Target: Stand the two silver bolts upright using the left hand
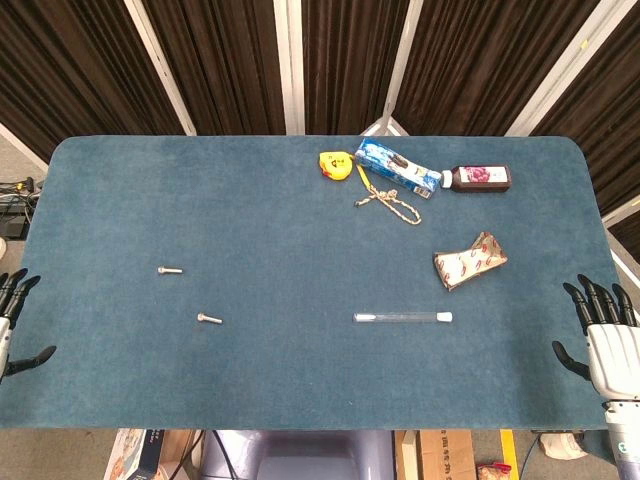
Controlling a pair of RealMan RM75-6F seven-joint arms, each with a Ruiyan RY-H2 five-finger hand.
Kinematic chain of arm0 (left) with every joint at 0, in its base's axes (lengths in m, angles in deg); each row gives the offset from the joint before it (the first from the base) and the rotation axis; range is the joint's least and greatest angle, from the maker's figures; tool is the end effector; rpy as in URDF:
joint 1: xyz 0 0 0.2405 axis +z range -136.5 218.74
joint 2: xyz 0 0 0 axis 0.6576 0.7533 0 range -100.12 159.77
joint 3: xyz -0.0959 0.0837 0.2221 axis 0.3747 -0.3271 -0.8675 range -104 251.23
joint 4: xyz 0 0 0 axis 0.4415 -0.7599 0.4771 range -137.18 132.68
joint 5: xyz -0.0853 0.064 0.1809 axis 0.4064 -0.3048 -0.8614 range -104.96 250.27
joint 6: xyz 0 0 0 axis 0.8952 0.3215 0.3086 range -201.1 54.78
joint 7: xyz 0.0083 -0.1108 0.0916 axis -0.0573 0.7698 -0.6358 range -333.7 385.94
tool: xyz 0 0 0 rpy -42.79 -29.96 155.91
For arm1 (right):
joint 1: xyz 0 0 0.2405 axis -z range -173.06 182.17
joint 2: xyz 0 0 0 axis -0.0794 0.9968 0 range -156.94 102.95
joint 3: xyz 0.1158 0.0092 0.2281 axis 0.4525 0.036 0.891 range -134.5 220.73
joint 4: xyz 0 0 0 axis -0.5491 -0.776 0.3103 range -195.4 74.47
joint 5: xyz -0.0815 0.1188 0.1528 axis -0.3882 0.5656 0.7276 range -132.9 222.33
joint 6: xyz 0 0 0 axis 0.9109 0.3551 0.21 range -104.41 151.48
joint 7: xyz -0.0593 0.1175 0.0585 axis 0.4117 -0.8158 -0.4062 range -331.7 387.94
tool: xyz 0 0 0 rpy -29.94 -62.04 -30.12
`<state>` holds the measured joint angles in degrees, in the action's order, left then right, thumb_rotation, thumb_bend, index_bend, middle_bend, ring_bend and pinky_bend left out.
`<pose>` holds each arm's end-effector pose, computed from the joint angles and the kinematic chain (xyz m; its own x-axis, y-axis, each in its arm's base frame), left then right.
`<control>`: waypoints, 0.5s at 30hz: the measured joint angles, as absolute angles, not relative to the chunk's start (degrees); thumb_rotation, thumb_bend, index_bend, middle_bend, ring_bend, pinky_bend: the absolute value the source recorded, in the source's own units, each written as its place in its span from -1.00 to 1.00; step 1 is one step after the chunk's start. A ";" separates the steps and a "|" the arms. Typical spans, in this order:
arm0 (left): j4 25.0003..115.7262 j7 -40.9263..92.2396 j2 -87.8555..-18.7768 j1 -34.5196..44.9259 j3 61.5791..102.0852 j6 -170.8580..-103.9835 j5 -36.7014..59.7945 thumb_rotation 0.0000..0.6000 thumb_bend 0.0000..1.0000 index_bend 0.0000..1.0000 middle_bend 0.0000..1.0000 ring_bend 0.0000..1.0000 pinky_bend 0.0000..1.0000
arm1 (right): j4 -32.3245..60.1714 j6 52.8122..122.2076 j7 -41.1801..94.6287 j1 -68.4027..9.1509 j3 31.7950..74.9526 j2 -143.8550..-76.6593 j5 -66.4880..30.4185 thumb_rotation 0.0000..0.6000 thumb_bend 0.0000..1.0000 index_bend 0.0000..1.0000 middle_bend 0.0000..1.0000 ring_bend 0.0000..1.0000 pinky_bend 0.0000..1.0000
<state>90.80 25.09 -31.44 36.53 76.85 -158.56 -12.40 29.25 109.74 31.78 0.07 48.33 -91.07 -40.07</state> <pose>-0.3142 0.1810 0.1768 0.4438 -0.0106 0.8960 0.8961 0.0111 -0.4437 -0.3191 -0.1880 0.1737 0.4895 0.0577 0.8701 -0.8720 0.0243 0.4889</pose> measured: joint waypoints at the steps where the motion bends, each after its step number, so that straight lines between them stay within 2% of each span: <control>1: 90.72 25.06 -31.46 36.16 77.01 -158.22 -12.42 1.00 -0.57 -0.71 -0.91 -1.00 -0.82 | 29.23 109.68 31.70 0.08 48.37 -91.06 -39.91 1.00 -0.50 -0.73 -0.83 -0.77 -1.00; 8: 92.13 20.58 -29.77 30.19 79.48 -150.62 -11.13 1.00 -0.53 -0.61 -0.84 -1.00 -0.82 | 29.12 109.53 31.17 0.28 49.04 -90.95 -38.22 1.00 -0.50 -0.72 -0.83 -0.77 -1.00; 15: 92.89 15.18 -28.91 20.38 82.74 -135.61 -4.05 1.00 -0.46 -0.52 -0.79 -1.00 -0.82 | 29.29 109.37 32.45 0.29 48.94 -91.19 -38.15 1.00 -0.50 -0.73 -0.83 -0.77 -1.00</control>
<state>92.89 15.18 -28.91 20.38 82.74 -135.61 -4.05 29.29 109.37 32.45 0.29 48.94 -91.19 -38.15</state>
